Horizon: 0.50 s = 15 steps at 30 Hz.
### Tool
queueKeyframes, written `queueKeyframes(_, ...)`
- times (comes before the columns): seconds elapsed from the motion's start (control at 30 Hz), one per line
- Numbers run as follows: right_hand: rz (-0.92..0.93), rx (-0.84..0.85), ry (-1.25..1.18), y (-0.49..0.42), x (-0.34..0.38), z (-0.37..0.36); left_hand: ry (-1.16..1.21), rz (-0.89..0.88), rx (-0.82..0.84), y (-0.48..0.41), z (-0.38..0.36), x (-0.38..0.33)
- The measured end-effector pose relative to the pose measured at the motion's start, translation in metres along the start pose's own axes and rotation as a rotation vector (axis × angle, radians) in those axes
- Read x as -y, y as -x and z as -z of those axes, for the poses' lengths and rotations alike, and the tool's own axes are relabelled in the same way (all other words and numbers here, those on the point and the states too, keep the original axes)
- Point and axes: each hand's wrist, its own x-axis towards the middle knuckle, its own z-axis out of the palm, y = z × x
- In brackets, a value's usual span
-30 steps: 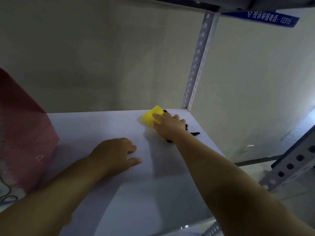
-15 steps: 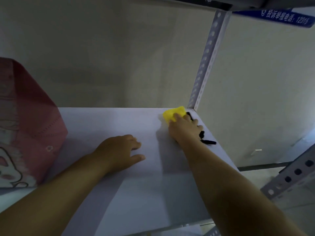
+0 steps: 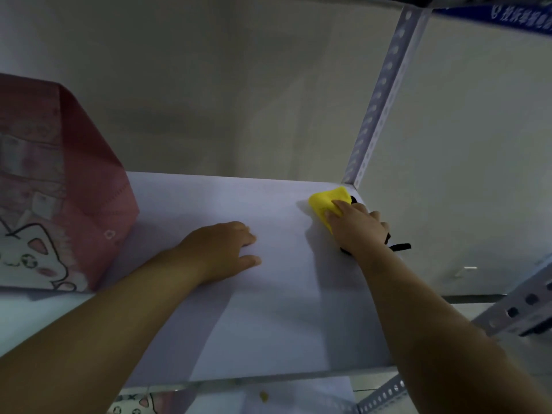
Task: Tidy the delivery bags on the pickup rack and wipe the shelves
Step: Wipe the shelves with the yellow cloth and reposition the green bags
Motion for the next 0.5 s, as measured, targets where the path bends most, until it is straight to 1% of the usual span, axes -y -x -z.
queueKeyframes(0.1, 0.005, -0.009, -0.001, 0.017, 0.010, -0.001, 0.052, -0.003, -0.054, 0.013, -0.001, -0.001)
queueKeyframes(0.2, 0.073, -0.004, 0.004, 0.047, 0.024, 0.002, 0.156, -0.007, -0.151, 0.035, 0.002, 0.003)
queueKeyframes(0.33, 0.163, -0.012, -0.014, 0.098, 0.042, 0.001, 0.160, -0.052, -0.295, 0.075, 0.004, 0.016)
queueKeyframes(0.4, 0.195, -0.007, -0.061, 0.126, 0.051, 0.002, 0.182, -0.090, -0.373, 0.099, 0.003, 0.025)
queueKeyframes(0.5, 0.229, 0.044, -0.094, 0.165, 0.066, 0.008, 0.183, -0.177, -0.411, 0.139, -0.002, 0.043)
